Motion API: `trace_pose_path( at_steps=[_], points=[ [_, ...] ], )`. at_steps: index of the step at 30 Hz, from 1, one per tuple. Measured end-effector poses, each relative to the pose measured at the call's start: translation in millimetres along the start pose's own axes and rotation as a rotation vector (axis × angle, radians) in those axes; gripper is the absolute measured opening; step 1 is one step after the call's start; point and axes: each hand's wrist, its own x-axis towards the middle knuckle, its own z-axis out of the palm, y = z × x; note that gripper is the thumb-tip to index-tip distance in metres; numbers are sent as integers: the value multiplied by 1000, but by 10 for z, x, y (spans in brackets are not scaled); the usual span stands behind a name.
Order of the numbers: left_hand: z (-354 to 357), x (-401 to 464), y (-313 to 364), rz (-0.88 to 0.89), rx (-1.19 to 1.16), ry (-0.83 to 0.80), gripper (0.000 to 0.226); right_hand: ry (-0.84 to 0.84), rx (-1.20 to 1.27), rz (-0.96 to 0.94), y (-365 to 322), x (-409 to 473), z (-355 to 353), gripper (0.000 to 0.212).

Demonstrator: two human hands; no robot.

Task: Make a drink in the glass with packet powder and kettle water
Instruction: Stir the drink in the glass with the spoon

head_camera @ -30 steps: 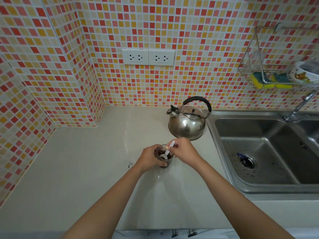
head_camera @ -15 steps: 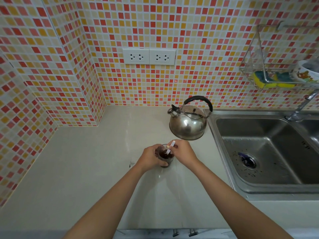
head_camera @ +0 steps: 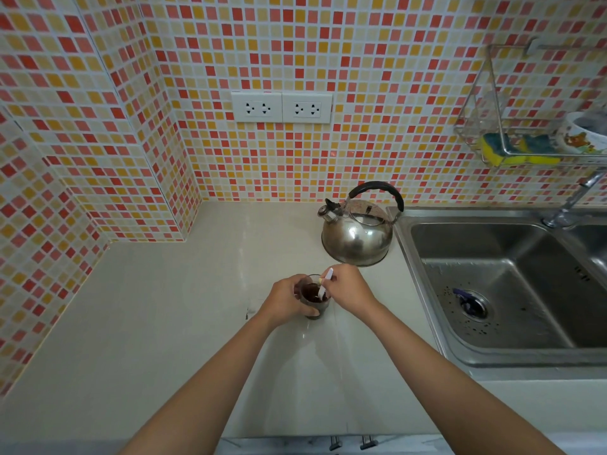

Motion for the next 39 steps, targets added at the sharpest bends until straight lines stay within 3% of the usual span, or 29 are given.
trace_pose_path(
  at_steps=[8, 22, 27, 32, 39],
  points=[
    [-5, 20, -7, -1, 3, -1, 60, 35, -48, 1, 26, 29, 13, 19],
    [12, 14, -38, 10, -39, -6, 60, 9, 125, -30, 42, -24, 81, 16],
    [45, 6, -77, -4, -73, 19, 72, 122, 63, 25, 107, -8, 31, 15],
    [58, -2, -113, 12, -90, 16, 69, 38, 129, 2, 47, -43, 81, 15],
    [77, -7, -149, -10, -131, 22, 80, 94, 22, 69, 37, -45, 41, 20]
  ],
)
